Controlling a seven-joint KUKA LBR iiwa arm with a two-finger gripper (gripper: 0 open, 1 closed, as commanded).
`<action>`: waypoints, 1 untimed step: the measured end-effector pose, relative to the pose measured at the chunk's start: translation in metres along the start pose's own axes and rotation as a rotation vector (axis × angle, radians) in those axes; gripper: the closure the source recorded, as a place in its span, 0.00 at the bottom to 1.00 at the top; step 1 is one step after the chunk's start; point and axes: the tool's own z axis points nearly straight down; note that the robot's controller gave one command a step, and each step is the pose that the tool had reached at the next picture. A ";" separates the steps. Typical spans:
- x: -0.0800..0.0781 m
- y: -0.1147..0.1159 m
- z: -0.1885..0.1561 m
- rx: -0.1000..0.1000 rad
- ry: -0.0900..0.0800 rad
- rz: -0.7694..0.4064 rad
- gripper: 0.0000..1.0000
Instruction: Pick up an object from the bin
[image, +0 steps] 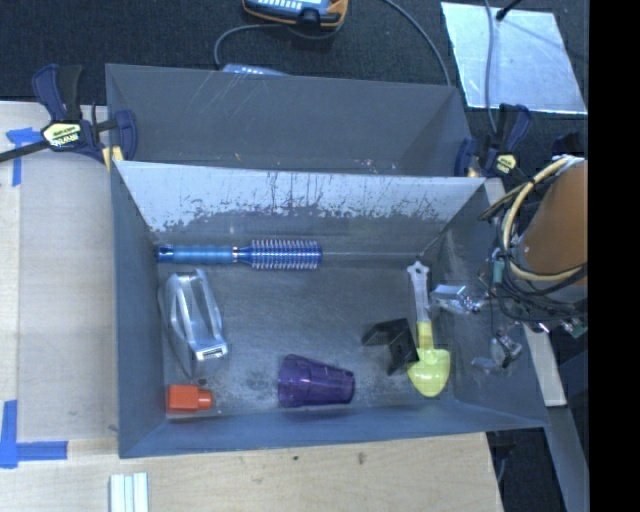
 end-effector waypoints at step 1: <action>-0.015 -0.013 0.069 -0.007 -0.005 -0.208 0.00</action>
Offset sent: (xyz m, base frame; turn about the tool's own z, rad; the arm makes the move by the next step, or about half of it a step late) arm 0.0261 0.0011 -0.0863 -0.5774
